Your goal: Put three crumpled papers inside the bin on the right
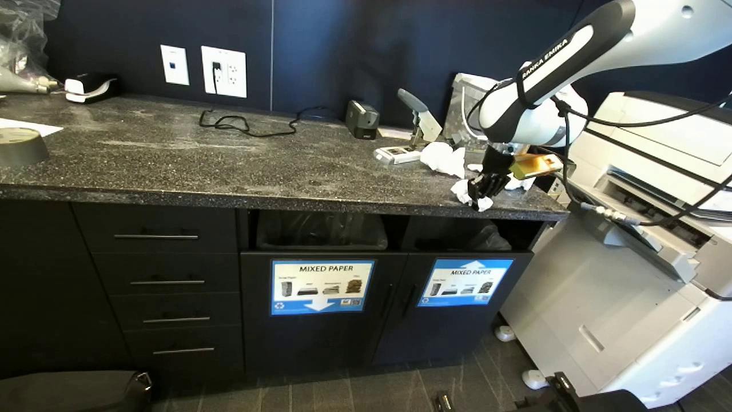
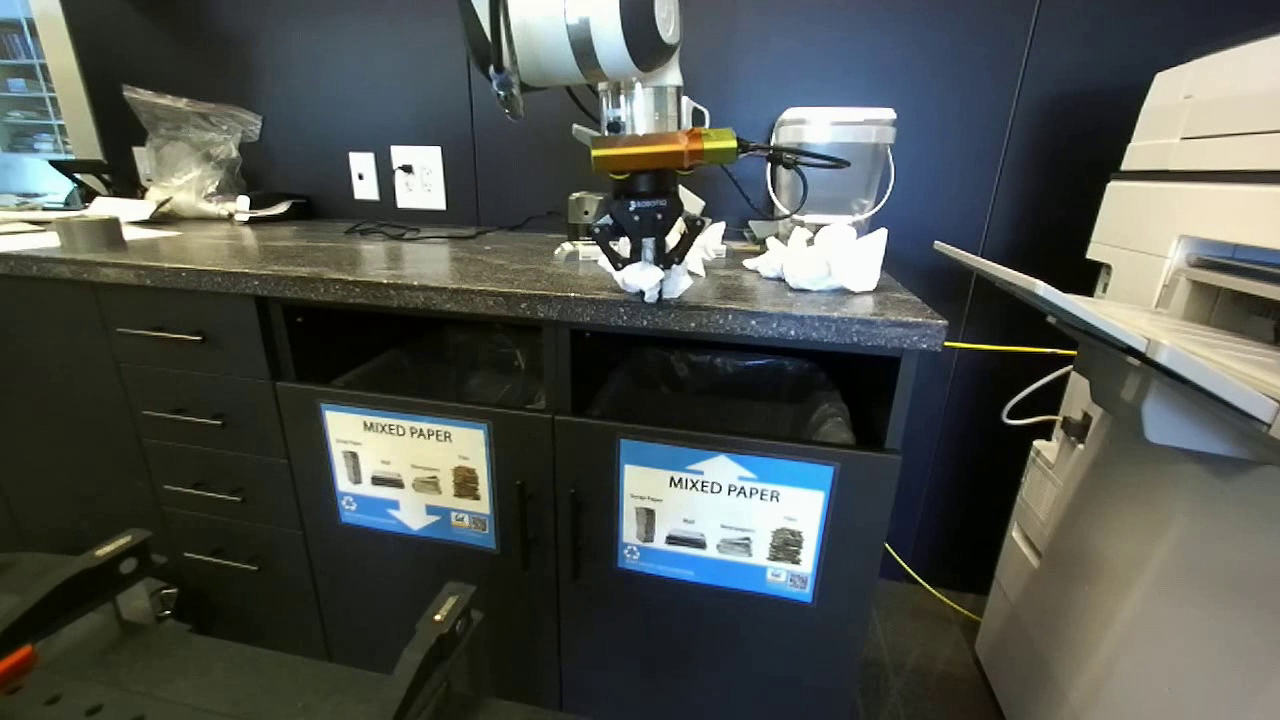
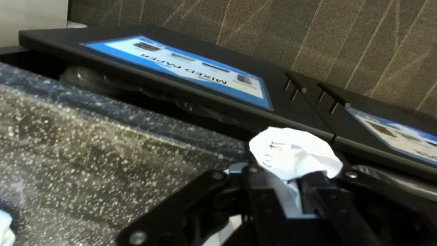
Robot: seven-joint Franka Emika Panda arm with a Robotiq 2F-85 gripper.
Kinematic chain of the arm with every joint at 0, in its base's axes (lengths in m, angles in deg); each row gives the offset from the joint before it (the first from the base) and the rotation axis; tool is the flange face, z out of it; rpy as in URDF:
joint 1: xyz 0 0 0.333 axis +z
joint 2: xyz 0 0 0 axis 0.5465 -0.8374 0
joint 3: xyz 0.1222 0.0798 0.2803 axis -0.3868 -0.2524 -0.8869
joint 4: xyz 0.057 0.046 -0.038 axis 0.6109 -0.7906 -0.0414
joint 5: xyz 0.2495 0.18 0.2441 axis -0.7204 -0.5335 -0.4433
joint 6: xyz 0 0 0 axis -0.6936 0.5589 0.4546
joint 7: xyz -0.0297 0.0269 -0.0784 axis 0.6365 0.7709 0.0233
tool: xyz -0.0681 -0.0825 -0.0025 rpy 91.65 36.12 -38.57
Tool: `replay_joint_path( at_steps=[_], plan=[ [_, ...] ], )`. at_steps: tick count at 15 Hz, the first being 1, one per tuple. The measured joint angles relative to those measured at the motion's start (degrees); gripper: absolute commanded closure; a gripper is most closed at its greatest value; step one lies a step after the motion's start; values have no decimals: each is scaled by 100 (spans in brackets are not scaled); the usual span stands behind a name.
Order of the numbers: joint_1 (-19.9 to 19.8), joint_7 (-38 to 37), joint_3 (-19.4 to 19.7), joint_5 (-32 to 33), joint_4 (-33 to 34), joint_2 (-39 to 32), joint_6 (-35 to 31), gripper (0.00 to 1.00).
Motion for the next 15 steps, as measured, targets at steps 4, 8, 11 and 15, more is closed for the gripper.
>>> replay_joint_path(
  at_steps=[4,8,11,15],
  plan=[
    [60,-9,4,5,-939,126,-61,96],
    [106,-88,5,-23,-1733,-10,-732,96],
    [85,-328,32,-66,-2098,-97,-1812,96],
    [71,-692,176,-87,-2397,-180,-3319,96]
  ],
)
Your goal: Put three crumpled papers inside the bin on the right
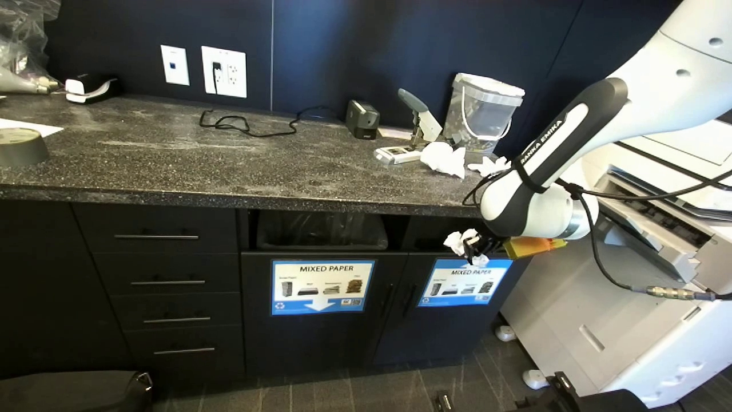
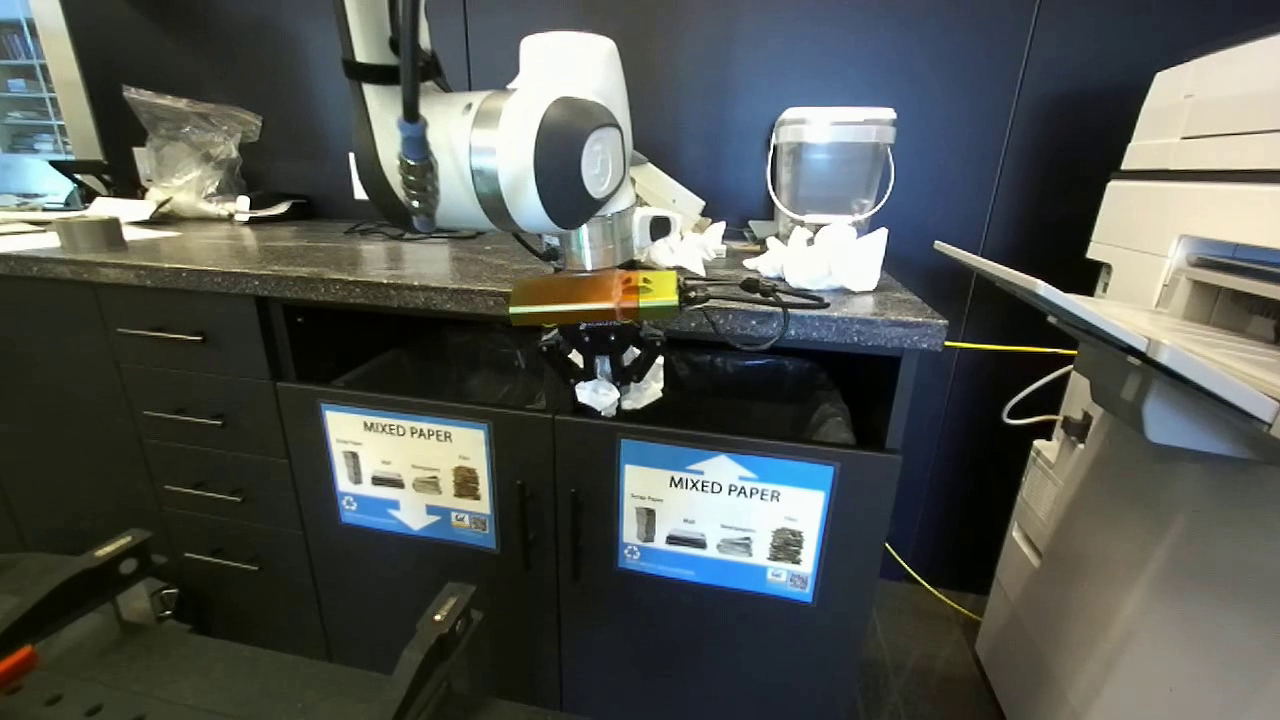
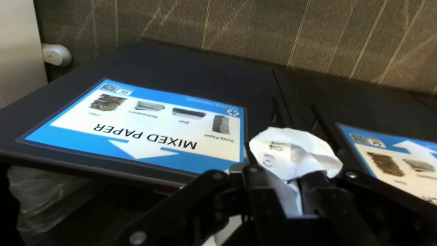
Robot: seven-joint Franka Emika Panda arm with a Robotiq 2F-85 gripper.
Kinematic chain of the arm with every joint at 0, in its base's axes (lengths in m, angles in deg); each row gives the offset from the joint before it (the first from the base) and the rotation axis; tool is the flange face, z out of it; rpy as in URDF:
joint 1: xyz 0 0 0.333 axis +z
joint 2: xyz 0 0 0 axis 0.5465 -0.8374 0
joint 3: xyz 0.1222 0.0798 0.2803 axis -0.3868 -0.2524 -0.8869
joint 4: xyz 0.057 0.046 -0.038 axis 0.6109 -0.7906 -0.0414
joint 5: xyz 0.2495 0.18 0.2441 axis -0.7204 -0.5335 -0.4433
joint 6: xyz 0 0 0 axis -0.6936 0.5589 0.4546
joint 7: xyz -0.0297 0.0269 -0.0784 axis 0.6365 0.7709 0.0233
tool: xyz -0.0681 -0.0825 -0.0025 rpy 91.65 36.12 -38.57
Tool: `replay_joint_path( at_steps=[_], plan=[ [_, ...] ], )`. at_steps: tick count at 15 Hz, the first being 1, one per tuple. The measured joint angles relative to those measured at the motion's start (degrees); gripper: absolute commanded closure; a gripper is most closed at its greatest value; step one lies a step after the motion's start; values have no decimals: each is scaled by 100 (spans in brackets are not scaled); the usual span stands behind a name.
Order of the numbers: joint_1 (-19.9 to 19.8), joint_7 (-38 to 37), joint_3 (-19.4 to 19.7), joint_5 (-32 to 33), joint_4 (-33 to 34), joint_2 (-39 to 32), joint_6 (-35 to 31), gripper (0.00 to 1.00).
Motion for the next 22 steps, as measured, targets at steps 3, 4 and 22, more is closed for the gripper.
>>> replay_joint_path(
  at_steps=[3,4,22],
  plan=[
    [41,-322,131,-2,-38,-173,-832,96],
    [75,-402,177,-2,-35,-248,-1058,96],
    [136,-1275,253,-63,956,-1984,-3159,96]
  ],
)
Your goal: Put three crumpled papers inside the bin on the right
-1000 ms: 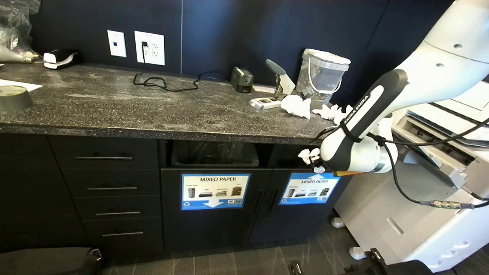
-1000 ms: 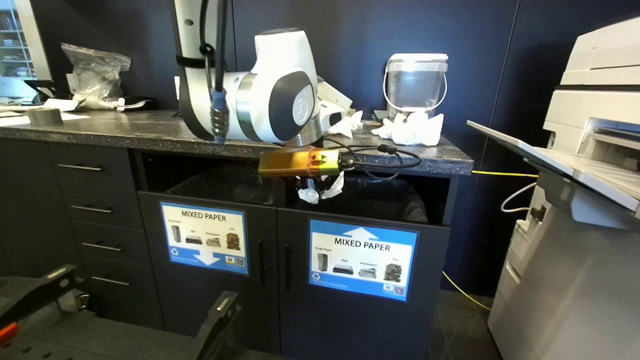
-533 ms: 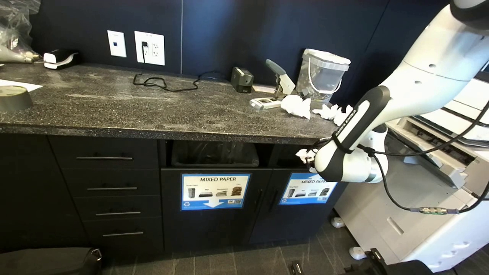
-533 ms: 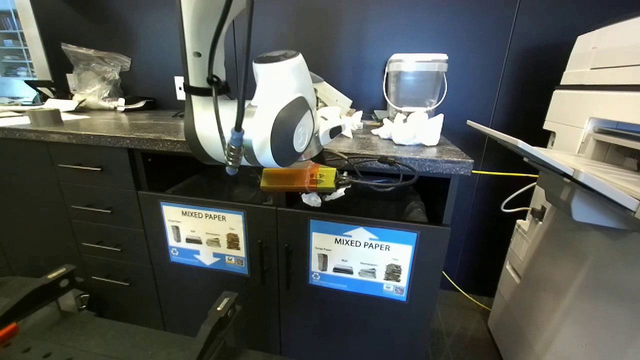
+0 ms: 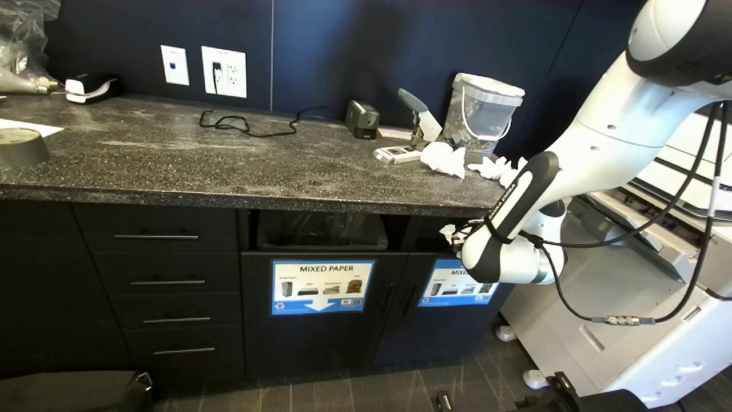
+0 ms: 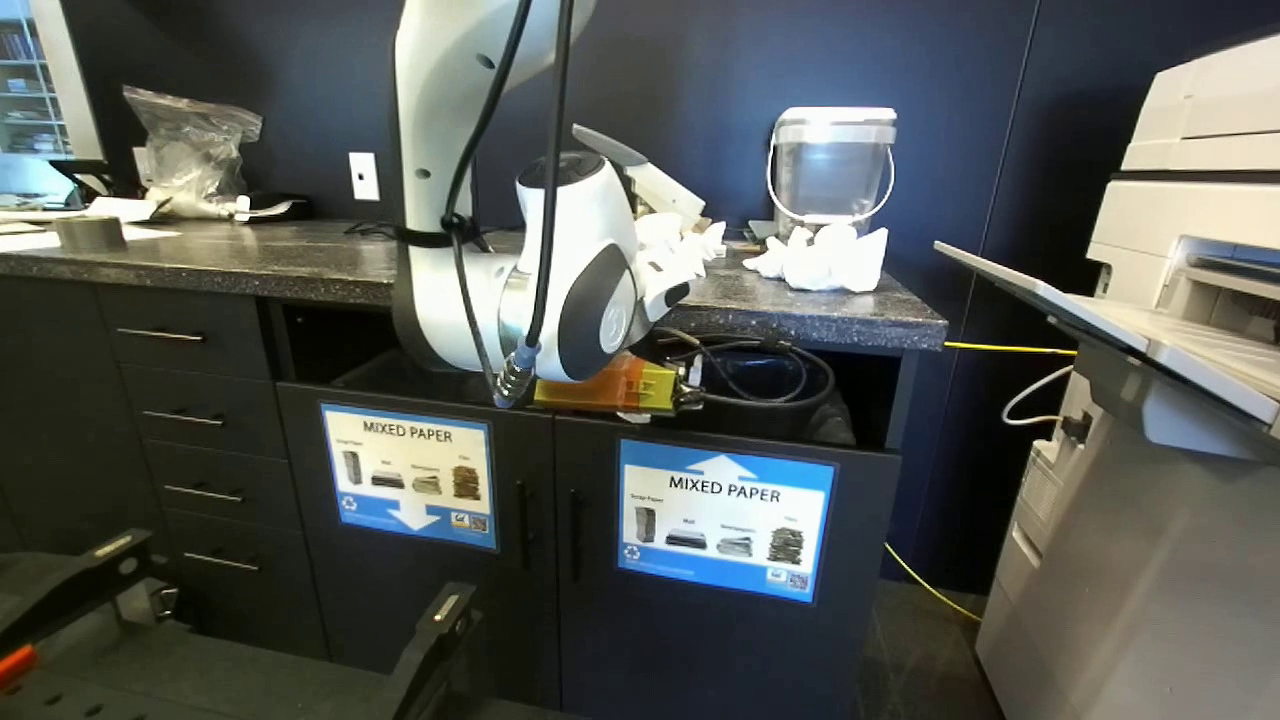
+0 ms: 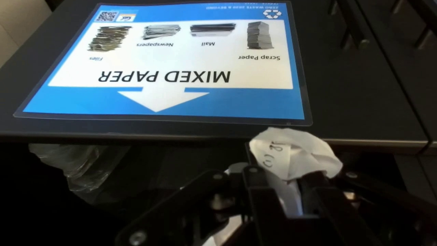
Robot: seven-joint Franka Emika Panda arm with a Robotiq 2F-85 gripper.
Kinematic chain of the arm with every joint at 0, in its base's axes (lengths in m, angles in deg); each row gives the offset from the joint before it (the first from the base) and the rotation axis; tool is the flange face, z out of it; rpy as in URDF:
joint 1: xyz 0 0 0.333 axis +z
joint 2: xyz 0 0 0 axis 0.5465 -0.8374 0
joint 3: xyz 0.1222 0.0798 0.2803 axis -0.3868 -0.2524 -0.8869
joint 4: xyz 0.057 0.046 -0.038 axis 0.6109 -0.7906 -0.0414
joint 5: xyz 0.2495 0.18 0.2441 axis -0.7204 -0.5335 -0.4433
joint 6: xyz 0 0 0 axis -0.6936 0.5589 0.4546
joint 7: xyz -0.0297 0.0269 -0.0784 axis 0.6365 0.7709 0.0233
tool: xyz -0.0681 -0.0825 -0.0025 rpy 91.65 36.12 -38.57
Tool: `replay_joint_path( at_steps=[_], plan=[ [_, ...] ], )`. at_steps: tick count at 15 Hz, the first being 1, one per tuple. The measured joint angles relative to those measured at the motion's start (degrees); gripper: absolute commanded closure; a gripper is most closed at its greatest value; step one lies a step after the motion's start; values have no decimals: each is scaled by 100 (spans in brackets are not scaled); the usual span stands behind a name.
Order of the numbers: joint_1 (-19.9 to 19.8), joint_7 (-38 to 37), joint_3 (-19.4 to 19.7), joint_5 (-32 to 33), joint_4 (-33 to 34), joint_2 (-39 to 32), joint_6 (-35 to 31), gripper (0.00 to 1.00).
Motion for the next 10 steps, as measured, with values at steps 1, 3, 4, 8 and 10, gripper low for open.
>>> replay_joint_path(
  at_steps=[1,3,4,8,10],
  plan=[
    [7,-22,-1,-4,89,-90,-74,96],
    [1,-88,-9,-7,269,-275,-205,96],
    [1,-120,-13,-8,366,-365,-248,96],
    [-13,-276,-29,-12,757,-701,-389,96],
    [-37,-360,-45,-12,965,-871,-436,96]
  ],
)
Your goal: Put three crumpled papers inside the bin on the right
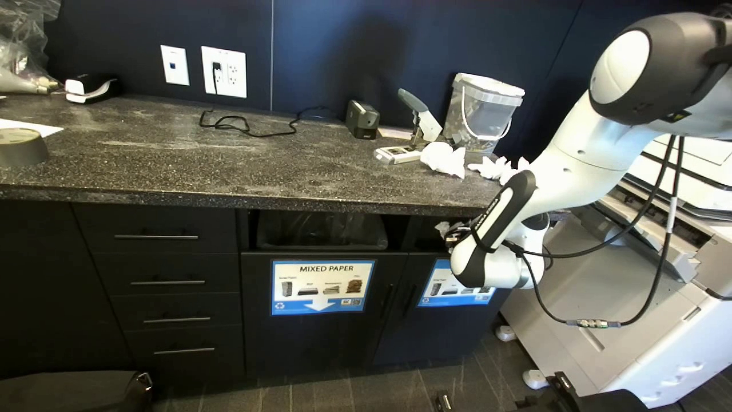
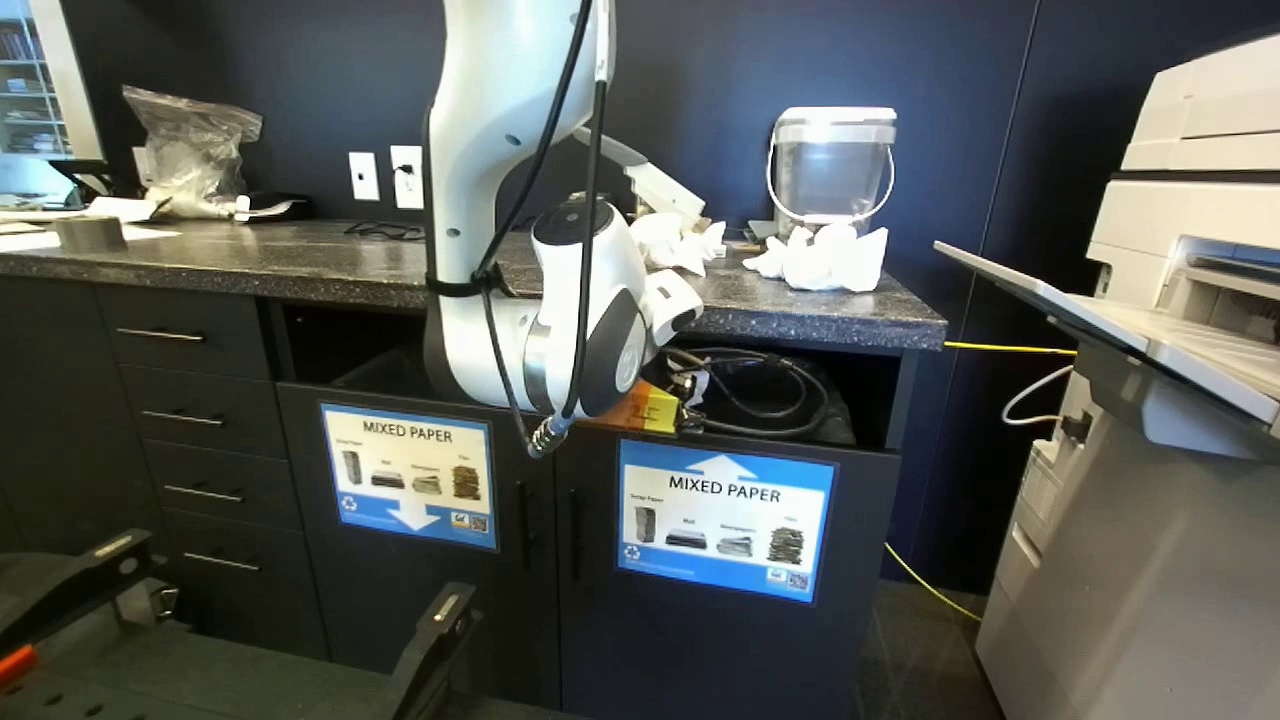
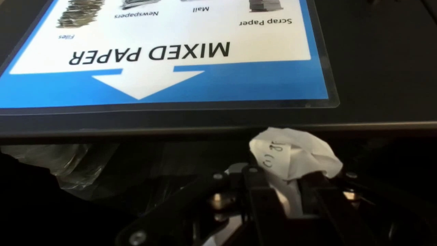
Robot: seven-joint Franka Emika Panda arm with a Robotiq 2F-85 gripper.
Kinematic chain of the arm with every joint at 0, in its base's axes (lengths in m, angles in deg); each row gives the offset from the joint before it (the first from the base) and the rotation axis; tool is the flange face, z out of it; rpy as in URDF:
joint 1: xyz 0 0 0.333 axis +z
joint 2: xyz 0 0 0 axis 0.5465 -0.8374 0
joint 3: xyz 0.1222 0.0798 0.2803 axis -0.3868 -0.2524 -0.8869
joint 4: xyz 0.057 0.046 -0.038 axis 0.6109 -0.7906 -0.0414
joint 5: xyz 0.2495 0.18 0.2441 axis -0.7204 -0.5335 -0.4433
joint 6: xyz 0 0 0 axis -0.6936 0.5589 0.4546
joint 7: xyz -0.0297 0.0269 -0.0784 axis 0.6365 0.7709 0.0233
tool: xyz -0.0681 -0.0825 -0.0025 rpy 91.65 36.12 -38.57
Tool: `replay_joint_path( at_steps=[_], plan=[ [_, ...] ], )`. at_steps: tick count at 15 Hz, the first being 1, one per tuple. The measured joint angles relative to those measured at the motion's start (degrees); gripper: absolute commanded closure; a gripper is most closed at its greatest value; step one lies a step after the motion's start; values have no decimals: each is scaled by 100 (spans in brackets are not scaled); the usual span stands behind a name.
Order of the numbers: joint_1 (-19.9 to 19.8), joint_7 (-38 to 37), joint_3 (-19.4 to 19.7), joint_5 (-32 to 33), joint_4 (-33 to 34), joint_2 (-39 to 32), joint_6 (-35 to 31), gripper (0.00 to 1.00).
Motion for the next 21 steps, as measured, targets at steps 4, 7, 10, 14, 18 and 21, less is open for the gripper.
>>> replay_joint_path(
  at_steps=[4,7,10,14,18,21],
  plan=[
    [-26,-102,-26,0,414,-340,-100,96],
    [-43,-175,-28,0,691,-520,-154,96],
    [-77,-225,-37,0,966,-704,-161,96],
    [-94,-254,-62,1,1220,-888,-160,43],
    [-122,-254,-72,17,1397,-1042,-131,14],
    [-131,-253,-74,22,1458,-1090,-123,0]
  ],
)
